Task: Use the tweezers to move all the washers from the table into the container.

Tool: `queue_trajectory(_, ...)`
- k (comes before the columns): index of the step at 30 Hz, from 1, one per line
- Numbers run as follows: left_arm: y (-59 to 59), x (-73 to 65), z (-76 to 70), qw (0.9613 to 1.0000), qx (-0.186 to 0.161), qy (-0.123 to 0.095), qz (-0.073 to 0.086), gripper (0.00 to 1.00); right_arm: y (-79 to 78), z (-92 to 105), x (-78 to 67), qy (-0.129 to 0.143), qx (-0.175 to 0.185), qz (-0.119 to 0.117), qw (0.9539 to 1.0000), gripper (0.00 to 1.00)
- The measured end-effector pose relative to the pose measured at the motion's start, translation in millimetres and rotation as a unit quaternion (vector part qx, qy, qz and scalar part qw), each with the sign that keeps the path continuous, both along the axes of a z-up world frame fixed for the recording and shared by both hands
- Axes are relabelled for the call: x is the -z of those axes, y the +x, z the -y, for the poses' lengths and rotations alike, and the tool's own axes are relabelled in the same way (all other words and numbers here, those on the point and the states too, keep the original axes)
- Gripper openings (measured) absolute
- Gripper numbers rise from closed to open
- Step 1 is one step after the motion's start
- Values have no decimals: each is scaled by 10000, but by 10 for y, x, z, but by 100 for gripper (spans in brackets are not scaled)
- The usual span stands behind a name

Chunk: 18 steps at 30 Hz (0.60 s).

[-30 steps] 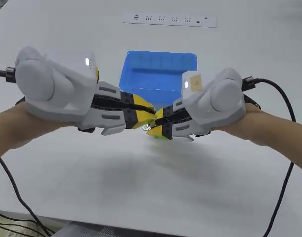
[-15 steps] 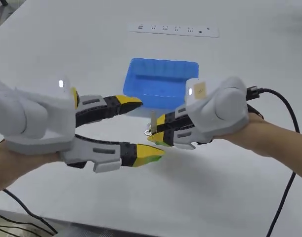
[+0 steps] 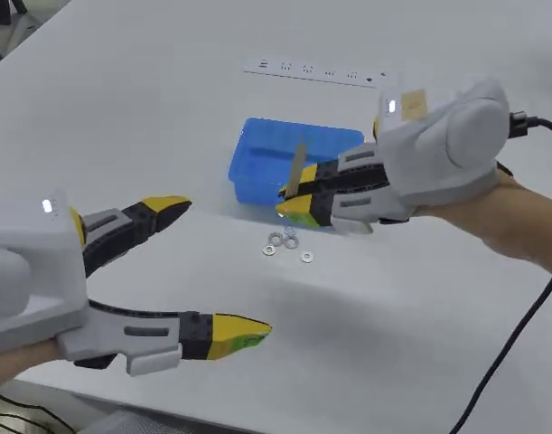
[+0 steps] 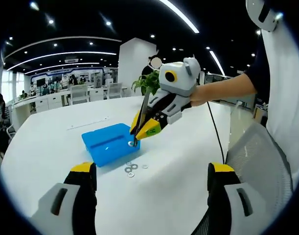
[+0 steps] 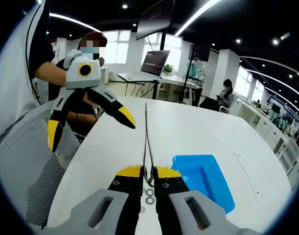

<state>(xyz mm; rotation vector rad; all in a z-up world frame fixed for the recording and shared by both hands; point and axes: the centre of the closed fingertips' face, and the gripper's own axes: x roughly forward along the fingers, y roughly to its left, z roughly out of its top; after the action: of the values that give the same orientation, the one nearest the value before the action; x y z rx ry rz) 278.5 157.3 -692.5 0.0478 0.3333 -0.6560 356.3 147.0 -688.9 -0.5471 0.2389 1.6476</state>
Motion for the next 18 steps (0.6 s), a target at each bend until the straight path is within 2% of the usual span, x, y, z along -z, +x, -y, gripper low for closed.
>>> queue_trajectory(3,-84,-1,-27,9998,-163,66,60,99,91,-8,-111,108,78,50,9999,9)
queue_trajectory(5,-127,-12,-43,9996,-258,20,89,99,158,-15,-167,165,132,67,9998,9)
queue_trajectory(6,-157,-7,-50,9994,-321,-33,91,99,193,-18,-180,164,152,114,9997,9)
queue_trajectory(9,-195,37,-73,9988,-477,-12,95,100,357,-45,-192,182,271,169,9993,9)
queue_trajectory(12,-197,71,-61,9980,-615,-115,109,100,521,-80,-135,167,418,188,9988,9)
queue_trajectory(15,-198,126,-25,9978,-643,-118,86,100,687,-109,-17,121,590,170,9980,9)
queue_trajectory(18,-208,204,5,9979,-633,-164,-6,100,840,-129,152,24,713,116,9974,9)
